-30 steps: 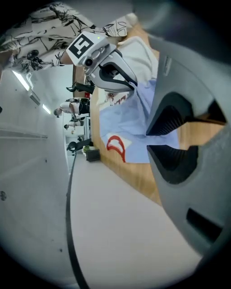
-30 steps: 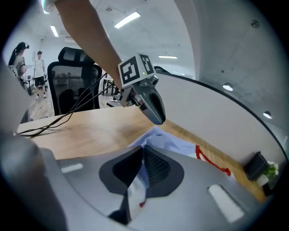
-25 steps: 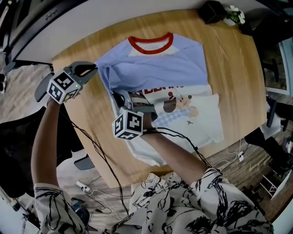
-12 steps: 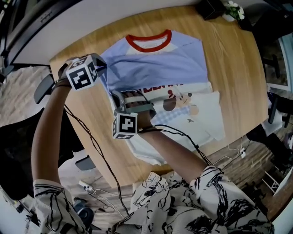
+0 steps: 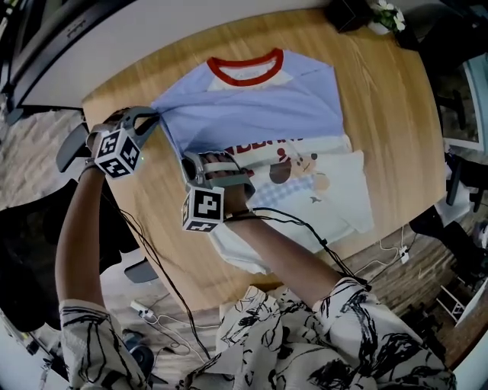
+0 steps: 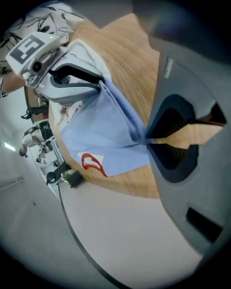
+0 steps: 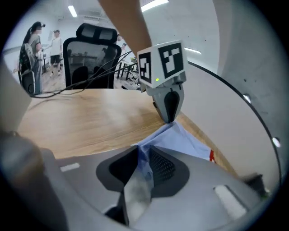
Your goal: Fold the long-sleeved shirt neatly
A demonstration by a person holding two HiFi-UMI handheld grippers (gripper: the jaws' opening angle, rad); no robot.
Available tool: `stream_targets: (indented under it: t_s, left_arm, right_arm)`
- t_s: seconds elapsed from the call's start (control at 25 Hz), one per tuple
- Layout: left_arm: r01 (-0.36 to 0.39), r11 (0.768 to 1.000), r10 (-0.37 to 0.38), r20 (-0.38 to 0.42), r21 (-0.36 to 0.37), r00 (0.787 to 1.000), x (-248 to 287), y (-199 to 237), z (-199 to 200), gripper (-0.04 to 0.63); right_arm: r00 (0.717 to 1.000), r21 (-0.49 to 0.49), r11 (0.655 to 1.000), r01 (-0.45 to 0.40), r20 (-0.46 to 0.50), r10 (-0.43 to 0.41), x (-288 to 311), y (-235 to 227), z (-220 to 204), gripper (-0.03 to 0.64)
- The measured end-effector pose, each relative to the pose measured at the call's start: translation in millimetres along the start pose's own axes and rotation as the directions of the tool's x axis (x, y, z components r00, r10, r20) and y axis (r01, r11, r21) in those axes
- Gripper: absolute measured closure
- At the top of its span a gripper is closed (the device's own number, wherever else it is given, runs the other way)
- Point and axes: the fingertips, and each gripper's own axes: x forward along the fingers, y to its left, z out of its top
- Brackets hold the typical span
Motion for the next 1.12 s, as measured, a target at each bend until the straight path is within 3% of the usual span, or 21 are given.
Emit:
stream_targets:
  t_s: [0.12,0.24,0.36,0.52,0.72,0.8,0.88,0.92,1.0,1.12]
  left_arm:
    - [-0.034,0.997,0.034,0.002,-0.073,0.999,-7.1,7.5,-7.1,0.554]
    - [-0.089,0.966,0.121,0.12,-0.243,0.985,-31.3,28.5,24.1,0.552]
    - [-0.033,0.937,0.106,0.191,-0.349,0.976,-30.3,31.6,69.5,0.549]
    - [0.041,0.91,0.003,0.106,-0.412,0.994,4.8,5.4,56.5,0.538]
    - [0.019,0.814,0.064,0.122,-0.58,0.99,0.5,-10.5,29.6,0.498]
    - [-0.029,0.754,0.177,0.161,-0.656,0.971,-28.3,1.7,33.1,0.48]
    - [-0.076,0.7,0.305,0.201,-0.71,0.931,-75.0,1.0,52.2,0.466]
    - [-0.093,0.69,0.353,0.222,-0.718,0.909,-96.9,-8.4,63.4,0.454]
    - [-0.109,0.691,0.406,0.259,-0.715,0.876,-129.5,-37.8,85.3,0.401]
    - [-0.128,0.685,0.437,0.264,-0.717,0.86,-160.5,-90.7,115.4,0.373]
  right_arm:
    - [0.989,0.108,0.985,-0.136,0.067,0.129,-12.2,9.8,8.3,0.457]
    - [0.958,0.179,0.951,-0.252,0.183,0.22,-35.2,19.2,21.7,0.383]
    - [0.956,0.281,0.933,-0.224,0.247,0.155,-43.7,5.2,26.0,0.389]
    - [0.959,0.312,0.914,-0.259,0.193,0.206,-36.2,15.5,14.8,0.371]
    - [0.965,0.395,0.886,-0.242,0.19,0.179,-71.5,13.9,-26.5,0.371]
    - [0.969,0.432,0.877,-0.212,0.207,0.132,-94.9,-11.1,-47.8,0.37]
    - [0.965,0.469,0.86,-0.203,0.245,0.095,-132.4,-35.0,-69.0,0.368]
    - [0.962,0.481,0.853,-0.202,0.262,0.08,-154.1,-44.7,-80.9,0.367]
    - [0.96,0.489,0.852,-0.187,0.277,0.052,-197.0,-63.1,-107.3,0.362]
    - [0.963,0.474,0.869,-0.144,0.269,0.013,-249.3,-85.6,-145.1,0.357]
